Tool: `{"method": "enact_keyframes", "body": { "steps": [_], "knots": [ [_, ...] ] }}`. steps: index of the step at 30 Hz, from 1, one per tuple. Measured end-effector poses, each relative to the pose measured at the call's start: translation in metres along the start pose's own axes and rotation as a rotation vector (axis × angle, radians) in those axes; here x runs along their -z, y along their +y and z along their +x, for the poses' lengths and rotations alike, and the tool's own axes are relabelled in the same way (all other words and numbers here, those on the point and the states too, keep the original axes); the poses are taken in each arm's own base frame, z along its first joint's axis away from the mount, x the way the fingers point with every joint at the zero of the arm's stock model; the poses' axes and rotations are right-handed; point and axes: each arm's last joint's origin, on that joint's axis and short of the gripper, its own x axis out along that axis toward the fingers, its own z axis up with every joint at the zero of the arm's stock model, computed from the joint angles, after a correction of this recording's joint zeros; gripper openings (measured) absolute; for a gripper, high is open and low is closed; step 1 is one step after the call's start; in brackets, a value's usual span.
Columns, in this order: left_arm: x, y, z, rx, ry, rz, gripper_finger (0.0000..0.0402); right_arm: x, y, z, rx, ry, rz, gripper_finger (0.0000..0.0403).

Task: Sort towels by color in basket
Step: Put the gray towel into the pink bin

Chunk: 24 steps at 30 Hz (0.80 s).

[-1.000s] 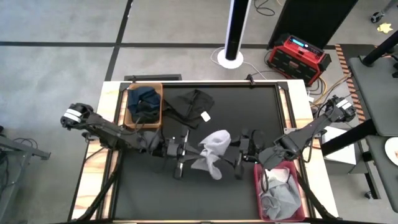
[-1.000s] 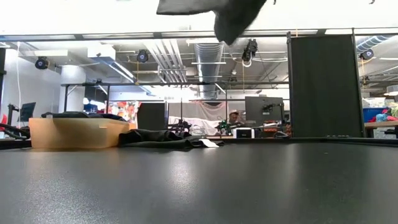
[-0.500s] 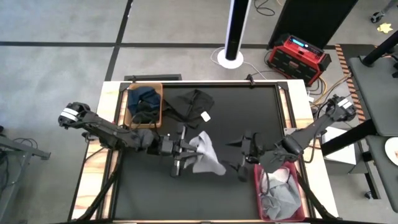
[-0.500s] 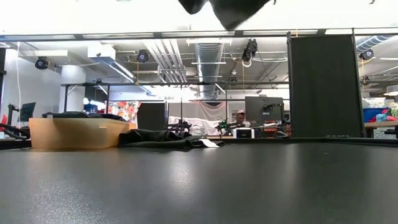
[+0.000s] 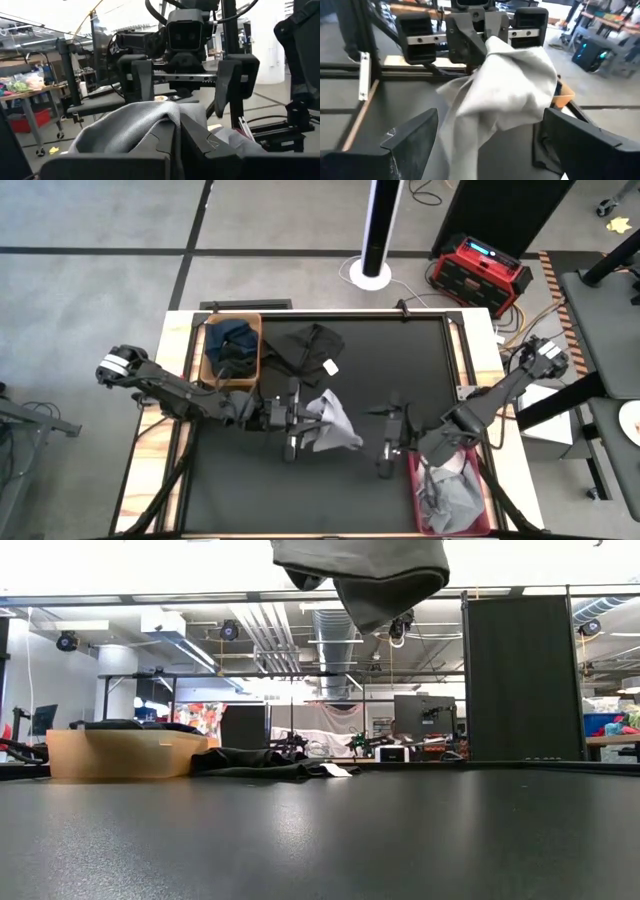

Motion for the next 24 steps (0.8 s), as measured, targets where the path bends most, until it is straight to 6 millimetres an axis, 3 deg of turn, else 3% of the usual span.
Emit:
{"method": "enact_keyframes", "body": {
  "steps": [5,8,14,19,24],
  "knots": [
    [0.001,-0.004,0.002,0.088,-0.032,-0.023,0.0,-0.001,0.003,0.017,0.016,0.02,-0.041,0.0353],
    [-0.001,-0.005,0.003,0.135,-0.074,-0.033,0.0,0.0,0.004,0.027,-0.059,0.039,-0.063,0.0346],
    [-0.003,-0.007,0.003,0.185,-0.109,-0.045,0.0,0.003,0.011,0.043,-0.133,0.008,-0.135,0.0309],
    [-0.003,-0.007,0.003,0.186,-0.109,-0.047,0.0,-0.002,0.015,0.05,-0.125,-0.075,-0.199,0.0246],
    [-0.005,-0.006,0.003,0.18,-0.124,-0.083,0.0,-0.003,0.015,0.059,-0.109,-0.09,-0.213,0.0138]
  ]
}}
